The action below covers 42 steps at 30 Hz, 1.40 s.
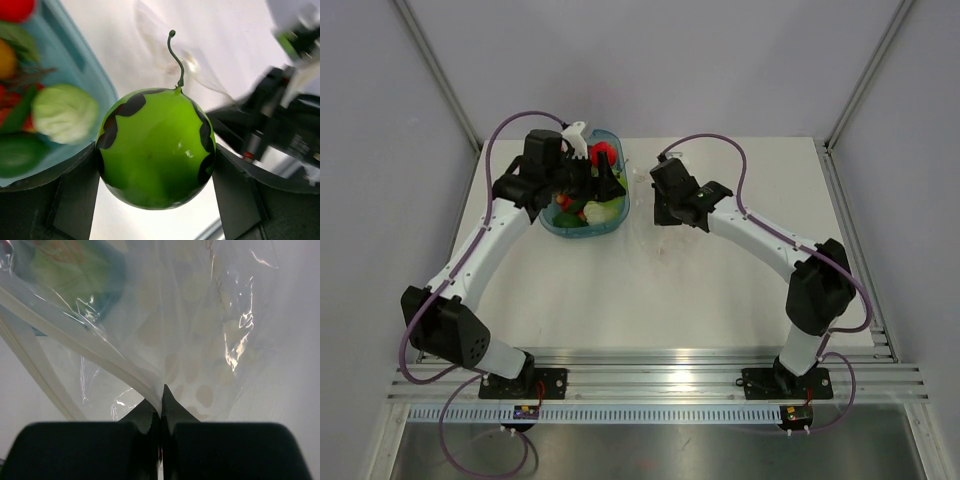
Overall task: Place the food in the zip-top bag and seal the zipper
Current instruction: Pick up the fake fruit from the bin, then place the fake fruit in the zipper food storage bag.
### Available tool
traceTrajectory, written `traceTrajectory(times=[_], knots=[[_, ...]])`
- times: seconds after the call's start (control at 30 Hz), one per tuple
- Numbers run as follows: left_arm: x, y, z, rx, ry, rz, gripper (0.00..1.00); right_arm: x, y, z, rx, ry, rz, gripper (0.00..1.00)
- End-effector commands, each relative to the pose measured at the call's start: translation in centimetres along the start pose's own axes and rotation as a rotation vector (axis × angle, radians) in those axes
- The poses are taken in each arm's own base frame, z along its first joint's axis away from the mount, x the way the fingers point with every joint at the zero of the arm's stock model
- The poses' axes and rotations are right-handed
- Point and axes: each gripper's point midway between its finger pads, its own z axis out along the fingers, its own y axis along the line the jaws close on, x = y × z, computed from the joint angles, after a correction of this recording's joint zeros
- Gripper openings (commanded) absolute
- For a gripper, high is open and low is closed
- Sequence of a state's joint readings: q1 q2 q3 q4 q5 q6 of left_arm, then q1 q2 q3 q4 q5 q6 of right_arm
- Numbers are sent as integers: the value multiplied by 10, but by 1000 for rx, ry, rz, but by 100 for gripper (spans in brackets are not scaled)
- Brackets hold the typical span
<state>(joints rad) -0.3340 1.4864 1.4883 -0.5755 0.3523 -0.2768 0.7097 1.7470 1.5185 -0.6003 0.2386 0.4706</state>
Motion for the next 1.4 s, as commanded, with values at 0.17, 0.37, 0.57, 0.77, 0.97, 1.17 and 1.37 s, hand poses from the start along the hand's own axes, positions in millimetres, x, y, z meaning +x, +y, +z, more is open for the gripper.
traceTrajectory(times=[0.17, 0.37, 0.57, 0.77, 0.97, 1.17, 1.37], knots=[[19, -71, -35, 395, -35, -114, 41, -25, 37, 8, -158, -2, 45, 0], [44, -69, -23, 432, 24, -178, 40, -28, 43, 4, -192, -3, 68, 0], [57, -63, -15, 410, 67, -211, 38, -32, 44, 0, -200, -10, 80, 0], [71, -50, -9, 335, 112, -224, 37, -35, 43, -2, -202, -16, 96, 0], [82, -37, 0, 270, 160, -251, 35, -39, 45, -8, -213, -29, 107, 0], [84, -28, 6, 216, 182, -263, 34, -40, 46, -11, -222, -32, 114, 0], [70, -30, 16, 208, 172, -313, 34, -37, 52, -15, -265, -23, 136, 0]])
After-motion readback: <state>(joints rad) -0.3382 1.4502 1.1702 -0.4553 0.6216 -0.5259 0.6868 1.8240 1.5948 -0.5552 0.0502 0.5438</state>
